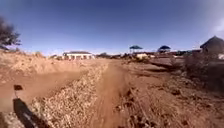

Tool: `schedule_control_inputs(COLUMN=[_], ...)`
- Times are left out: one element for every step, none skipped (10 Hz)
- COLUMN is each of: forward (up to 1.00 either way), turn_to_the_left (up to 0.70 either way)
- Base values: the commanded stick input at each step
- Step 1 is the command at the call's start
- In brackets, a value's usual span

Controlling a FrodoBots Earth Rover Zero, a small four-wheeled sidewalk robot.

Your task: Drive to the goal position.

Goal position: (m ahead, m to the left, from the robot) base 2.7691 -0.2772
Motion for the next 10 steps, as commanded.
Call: schedule_control_inputs(forward=[0.50,0.50,0.50,0.50,0.50,0.50,0.50,0.50,0.50,0.50], turn_to_the_left=[0.00,0.00,0.00,0.00,0.00,0.00,0.00,0.00,0.00,0.00])
